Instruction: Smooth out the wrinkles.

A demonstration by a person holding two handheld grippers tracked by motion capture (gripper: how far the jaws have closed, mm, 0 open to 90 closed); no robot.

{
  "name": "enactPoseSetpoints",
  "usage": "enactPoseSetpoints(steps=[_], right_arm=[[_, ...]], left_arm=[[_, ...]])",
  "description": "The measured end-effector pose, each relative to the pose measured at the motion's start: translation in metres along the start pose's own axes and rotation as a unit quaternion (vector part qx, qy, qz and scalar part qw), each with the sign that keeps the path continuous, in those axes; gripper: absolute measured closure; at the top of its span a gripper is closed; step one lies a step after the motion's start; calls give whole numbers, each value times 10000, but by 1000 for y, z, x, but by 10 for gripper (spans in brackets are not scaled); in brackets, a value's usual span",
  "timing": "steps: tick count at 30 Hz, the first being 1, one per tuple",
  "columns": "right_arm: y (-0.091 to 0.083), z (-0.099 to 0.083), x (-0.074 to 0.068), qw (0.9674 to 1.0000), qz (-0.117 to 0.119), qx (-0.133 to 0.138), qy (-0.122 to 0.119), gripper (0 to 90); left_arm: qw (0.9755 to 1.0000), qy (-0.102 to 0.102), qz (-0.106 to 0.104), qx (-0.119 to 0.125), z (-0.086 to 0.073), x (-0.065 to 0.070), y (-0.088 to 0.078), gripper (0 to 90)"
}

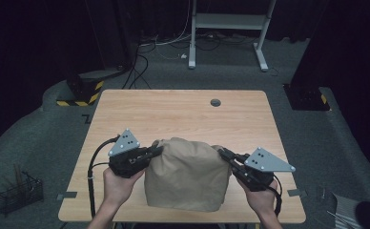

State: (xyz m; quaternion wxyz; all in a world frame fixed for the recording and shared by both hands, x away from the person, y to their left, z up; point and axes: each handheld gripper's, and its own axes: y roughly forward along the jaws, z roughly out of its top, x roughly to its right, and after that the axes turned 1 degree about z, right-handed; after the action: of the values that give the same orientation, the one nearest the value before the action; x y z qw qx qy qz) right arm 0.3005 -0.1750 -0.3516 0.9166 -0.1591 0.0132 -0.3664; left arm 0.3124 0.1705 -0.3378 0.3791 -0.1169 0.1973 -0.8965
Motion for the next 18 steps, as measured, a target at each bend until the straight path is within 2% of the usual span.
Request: enactPoseSetpoints(steps=[8,13,18], right_arm=[[26,-16,10,9996,-106,-231,116,878],[34,-19,15,9992,-209,-315,134,878],[41,-21,22,9987,-286,-395,162,878]], left_arm=[[9995,-246,35,-203,-12,-24,27,872],[9993,-167,130,-318,-11,-31,38,872],[9989,-174,175,-404,-10,-38,46,871]])
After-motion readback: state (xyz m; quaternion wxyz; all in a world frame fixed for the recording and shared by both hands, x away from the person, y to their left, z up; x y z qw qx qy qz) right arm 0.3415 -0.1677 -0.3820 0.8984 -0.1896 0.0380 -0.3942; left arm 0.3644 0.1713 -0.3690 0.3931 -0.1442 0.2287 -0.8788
